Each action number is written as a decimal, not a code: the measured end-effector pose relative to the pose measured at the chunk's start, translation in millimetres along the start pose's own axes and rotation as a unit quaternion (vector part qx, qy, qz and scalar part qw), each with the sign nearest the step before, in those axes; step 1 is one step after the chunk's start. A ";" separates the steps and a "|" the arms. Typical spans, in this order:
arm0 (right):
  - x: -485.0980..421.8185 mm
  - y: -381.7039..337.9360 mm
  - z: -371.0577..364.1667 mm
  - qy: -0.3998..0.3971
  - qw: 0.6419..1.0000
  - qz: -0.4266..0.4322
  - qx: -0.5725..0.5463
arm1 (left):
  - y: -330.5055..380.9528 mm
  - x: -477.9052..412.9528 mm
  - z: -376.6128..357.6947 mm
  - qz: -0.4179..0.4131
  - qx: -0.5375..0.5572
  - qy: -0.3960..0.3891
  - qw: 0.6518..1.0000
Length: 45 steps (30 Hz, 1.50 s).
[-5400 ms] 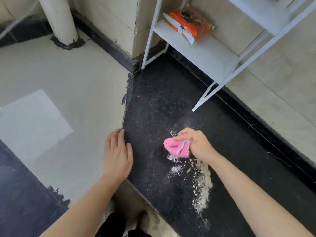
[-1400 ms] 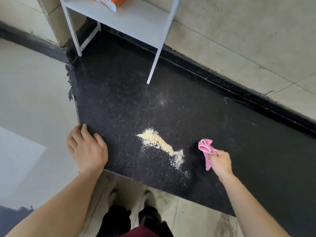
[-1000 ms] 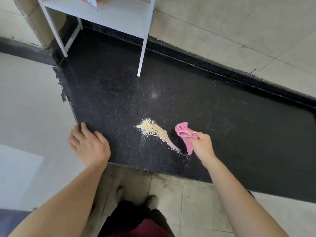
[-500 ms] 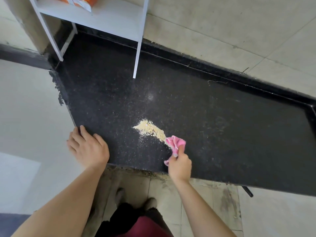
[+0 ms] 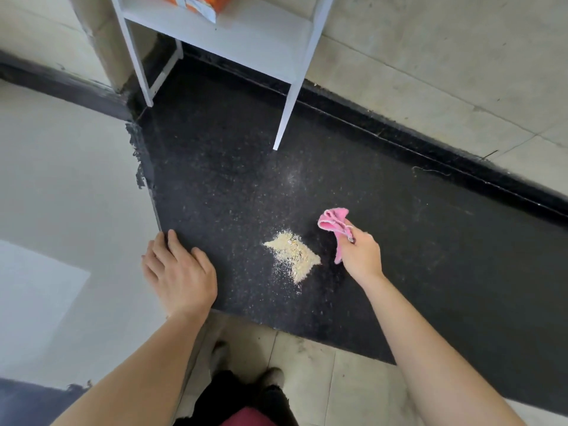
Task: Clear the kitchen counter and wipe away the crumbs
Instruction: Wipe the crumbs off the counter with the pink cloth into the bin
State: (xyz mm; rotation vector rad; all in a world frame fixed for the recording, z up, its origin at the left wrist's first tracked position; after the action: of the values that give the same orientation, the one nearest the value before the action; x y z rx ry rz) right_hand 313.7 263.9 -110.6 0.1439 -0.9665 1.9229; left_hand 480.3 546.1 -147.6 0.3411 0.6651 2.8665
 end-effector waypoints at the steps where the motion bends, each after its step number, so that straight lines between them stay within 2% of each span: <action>1: -17.6 -8.4 -3.9 -0.026 0.998 0.011 0.048 | -0.7 -0.8 -0.5 0.001 -0.003 0.007 1.000; 5: -58.9 -59.3 -40.1 -0.126 0.975 0.125 0.134 | -1.0 -2.9 -1.9 0.007 -0.006 0.014 1.000; 9: -53.5 -93.7 -78.3 -0.242 0.921 0.230 0.203 | -1.5 -5.0 -2.2 0.020 -0.005 -0.009 1.000; 15: -24.1 -74.4 -83.8 -0.356 0.877 0.195 0.258 | -0.8 -7.2 -1.3 0.022 -0.005 -0.034 0.999; 17: -12.4 -74.4 -81.2 -0.364 0.874 0.184 0.265 | 0.3 -6.2 -0.5 0.024 -0.003 -0.049 0.999; 18: -7.4 -77.4 -77.5 -0.355 0.885 0.184 0.237 | 1.1 -5.7 0.1 0.023 -0.002 -0.058 0.998; 21: 1.6 -88.3 -53.2 -0.258 0.946 0.187 0.067 | 0.7 -5.4 1.9 0.013 0.015 -0.102 0.995; 23: 14.1 -89.6 -37.1 -0.204 0.958 0.203 0.008 | 1.9 5.2 6.1 -0.005 0.032 -0.136 0.990; 28: 50.3 -81.4 -21.9 -0.161 0.963 0.216 0.008 | 15.8 64.5 25.9 -0.044 0.053 -0.147 0.987; 34: 134.4 -44.8 -27.9 -0.214 0.947 0.242 0.008 | 16.9 169.0 29.7 -0.056 0.072 -0.128 0.988; 36: 171.7 -23.2 -30.1 -0.237 0.938 0.254 -0.006 | 10.4 216.2 27.9 -0.025 0.100 -0.106 0.989; 39: 206.1 15.4 -44.0 -0.281 0.933 0.222 -0.043 | -4.0 280.2 19.4 0.009 0.114 -0.078 0.990; 45: 293.4 80.0 -96.8 -0.382 0.904 0.191 0.030 | -63.7 418.7 13.3 0.129 0.133 -0.055 0.981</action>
State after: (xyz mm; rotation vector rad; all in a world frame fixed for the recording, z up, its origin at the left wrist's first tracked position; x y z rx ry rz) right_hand 117.5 514.3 -85.1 0.8503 -1.5294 2.3020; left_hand 90.6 701.6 -89.0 0.6653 1.0580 2.9677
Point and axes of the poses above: each hand's wrist, its own x-axis away from the middle knuckle, its own z-axis out of the back of the hand, y = z × x, the point moved 7 cm from there along -x, towards the middle knuckle, and after that the axes turned 13 degrees about -y, right-handed, at the moved point
